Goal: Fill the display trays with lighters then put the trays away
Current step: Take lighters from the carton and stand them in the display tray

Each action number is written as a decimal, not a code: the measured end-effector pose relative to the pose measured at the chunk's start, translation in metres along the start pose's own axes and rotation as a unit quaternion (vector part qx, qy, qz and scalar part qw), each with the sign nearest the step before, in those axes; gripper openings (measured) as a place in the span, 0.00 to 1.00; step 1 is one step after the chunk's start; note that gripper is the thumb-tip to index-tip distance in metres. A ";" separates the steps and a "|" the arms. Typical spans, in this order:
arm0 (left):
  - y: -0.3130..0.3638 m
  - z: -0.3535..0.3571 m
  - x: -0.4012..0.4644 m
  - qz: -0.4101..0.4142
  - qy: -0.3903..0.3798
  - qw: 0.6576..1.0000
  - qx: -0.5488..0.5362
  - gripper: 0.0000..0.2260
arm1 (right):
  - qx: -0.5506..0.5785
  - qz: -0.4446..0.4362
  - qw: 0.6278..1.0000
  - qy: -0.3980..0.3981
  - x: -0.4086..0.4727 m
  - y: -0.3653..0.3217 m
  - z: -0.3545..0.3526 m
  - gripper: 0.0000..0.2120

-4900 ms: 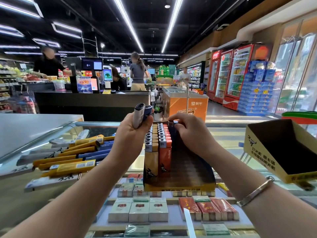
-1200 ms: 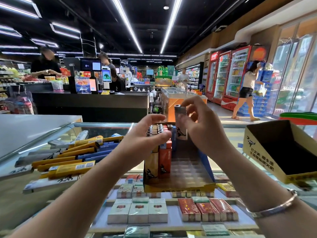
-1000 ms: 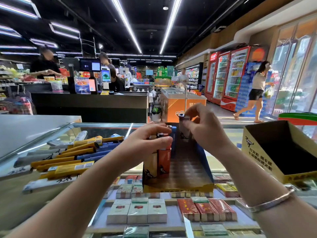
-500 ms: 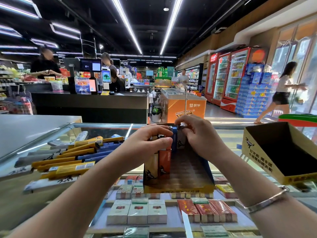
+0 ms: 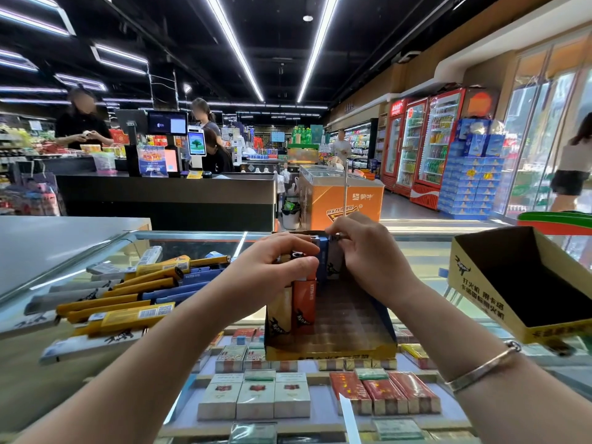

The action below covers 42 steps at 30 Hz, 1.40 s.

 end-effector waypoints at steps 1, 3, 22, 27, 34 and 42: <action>0.000 0.000 0.000 -0.001 0.000 1.000 0.000 0.06 | -0.005 -0.001 1.000 0.000 0.000 0.000 0.000 0.10; 0.000 0.000 -0.001 -0.003 0.000 1.000 -0.004 0.05 | -0.005 0.001 1.000 -0.001 0.000 0.000 0.000 0.09; 0.002 0.001 -0.002 -0.008 0.002 1.000 -0.012 0.05 | -0.075 -0.024 0.996 0.042 0.005 0.006 0.004 0.06; 0.001 0.000 -0.002 -0.013 0.008 0.999 -0.030 0.06 | -0.037 -0.037 0.998 0.019 0.006 0.001 0.004 0.03; 0.000 0.000 -0.002 -0.019 0.004 0.998 -0.052 0.06 | -0.024 -0.043 0.999 0.001 0.008 -0.003 0.007 0.04; 0.000 0.001 -0.002 -0.019 0.003 0.999 -0.044 0.06 | 0.019 -0.031 0.999 0.019 0.005 0.000 0.003 0.12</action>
Point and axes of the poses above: each hand's wrist, its own x-axis towards the middle knuckle, its own z-axis out of the palm, y = z × x, the point moved 5 cm from there along x, towards the middle knuckle, and after that the axes turned 1 degree about z, right-handed, at the moved point
